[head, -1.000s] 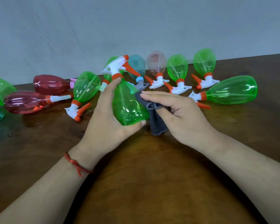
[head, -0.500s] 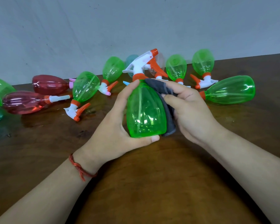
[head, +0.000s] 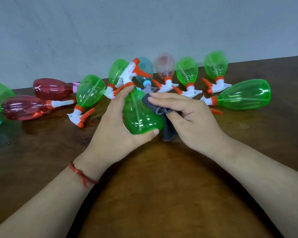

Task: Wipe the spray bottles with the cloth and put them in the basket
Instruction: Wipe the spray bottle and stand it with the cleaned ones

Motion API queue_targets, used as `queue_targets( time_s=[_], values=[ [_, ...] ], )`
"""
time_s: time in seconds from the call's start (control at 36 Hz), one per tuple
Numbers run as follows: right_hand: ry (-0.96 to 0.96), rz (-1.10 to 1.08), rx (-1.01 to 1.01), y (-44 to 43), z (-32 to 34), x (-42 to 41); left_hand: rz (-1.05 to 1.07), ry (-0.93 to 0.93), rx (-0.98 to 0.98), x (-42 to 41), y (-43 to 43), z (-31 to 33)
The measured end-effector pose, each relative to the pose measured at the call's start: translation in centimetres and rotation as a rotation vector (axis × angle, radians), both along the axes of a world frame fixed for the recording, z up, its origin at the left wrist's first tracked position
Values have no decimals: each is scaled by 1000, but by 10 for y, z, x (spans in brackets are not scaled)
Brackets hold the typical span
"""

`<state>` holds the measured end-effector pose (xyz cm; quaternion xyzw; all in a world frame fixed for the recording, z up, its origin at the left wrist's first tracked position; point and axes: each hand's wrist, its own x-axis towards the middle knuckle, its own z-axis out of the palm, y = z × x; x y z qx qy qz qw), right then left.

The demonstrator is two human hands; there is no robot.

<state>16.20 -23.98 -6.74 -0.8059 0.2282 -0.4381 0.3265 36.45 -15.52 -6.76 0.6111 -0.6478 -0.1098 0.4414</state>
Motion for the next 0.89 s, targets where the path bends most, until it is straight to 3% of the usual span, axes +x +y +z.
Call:
queue_targets(
  time_s=[0.17, 0.36, 0.67, 0.89],
  values=[
    [72, 38, -104, 4, -1, 0, 150, 82, 40, 5, -3, 3],
    [58, 64, -133, 6, 1, -1, 160, 210, 56, 5, -4, 5],
    [-93, 24, 248, 0, 4, 0, -20, 191, 51, -8, 1, -1],
    [-308, 164, 535, -9, 8, -1, -214, 165, 35, -13, 10, 3]
  ],
)
